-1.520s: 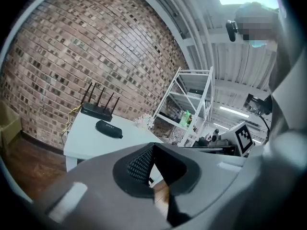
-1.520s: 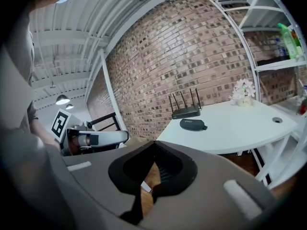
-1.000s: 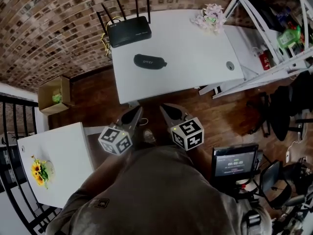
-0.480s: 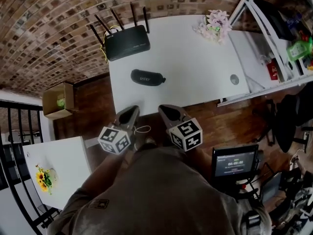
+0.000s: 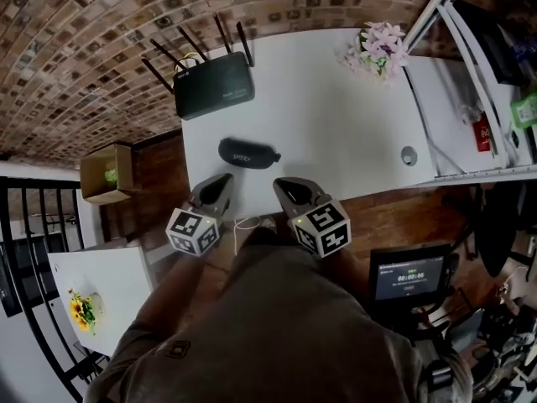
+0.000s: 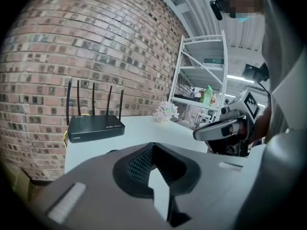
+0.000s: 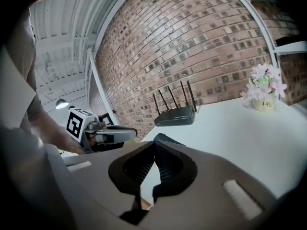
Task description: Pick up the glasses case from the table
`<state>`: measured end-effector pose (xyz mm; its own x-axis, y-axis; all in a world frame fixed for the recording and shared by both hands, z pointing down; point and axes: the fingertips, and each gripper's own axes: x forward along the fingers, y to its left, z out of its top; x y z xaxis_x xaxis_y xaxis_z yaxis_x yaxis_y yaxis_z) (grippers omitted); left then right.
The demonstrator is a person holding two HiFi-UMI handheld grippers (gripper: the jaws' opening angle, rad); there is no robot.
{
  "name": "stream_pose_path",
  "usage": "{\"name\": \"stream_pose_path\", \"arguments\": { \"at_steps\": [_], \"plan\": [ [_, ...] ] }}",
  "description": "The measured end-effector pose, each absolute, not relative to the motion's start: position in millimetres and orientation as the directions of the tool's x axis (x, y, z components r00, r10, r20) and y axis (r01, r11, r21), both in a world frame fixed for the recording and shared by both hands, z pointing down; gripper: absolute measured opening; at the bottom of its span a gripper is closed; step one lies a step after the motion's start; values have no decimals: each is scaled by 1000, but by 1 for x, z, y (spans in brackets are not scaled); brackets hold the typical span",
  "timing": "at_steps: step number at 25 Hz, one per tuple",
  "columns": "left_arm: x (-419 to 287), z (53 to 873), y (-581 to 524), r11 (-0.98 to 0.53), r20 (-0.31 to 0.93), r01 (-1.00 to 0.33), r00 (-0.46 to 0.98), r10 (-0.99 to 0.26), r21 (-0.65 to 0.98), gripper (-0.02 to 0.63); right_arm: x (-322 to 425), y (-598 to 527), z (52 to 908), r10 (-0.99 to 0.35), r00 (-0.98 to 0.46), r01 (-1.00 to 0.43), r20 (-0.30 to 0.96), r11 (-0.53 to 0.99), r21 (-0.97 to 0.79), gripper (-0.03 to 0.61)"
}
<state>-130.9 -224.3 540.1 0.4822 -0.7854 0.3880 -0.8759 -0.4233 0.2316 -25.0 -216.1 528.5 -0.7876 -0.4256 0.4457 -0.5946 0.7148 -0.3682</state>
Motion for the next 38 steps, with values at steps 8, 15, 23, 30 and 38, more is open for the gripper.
{"name": "stream_pose_path", "arguments": {
  "at_steps": [8, 15, 23, 30, 38],
  "plan": [
    [-121, 565, -256, -691, 510, -723, 587, -629, -19, 127, -29, -237, 535, -449, -751, -642, 484, 667, -379, 12],
    [-113, 621, -275, -877, 704, -455, 573, -419, -152, 327, -18, -254, 541, -508, -700, -706, 503, 598, -378, 12],
    [-100, 655, -281, -973, 834, -119, 502, -230, -197, 370, 1, -268, 545, -563, -638, -767, 525, 522, -373, 12],
    [-95, 671, -283, -991, 878, -6, 464, -119, -131, 370, 12, -271, 545, -588, -610, -791, 531, 488, -369, 12],
    [-96, 670, -284, -991, 886, -125, 452, -104, -52, 360, 15, -271, 543, -599, -610, -792, 519, 481, -376, 12]
  ]
}}
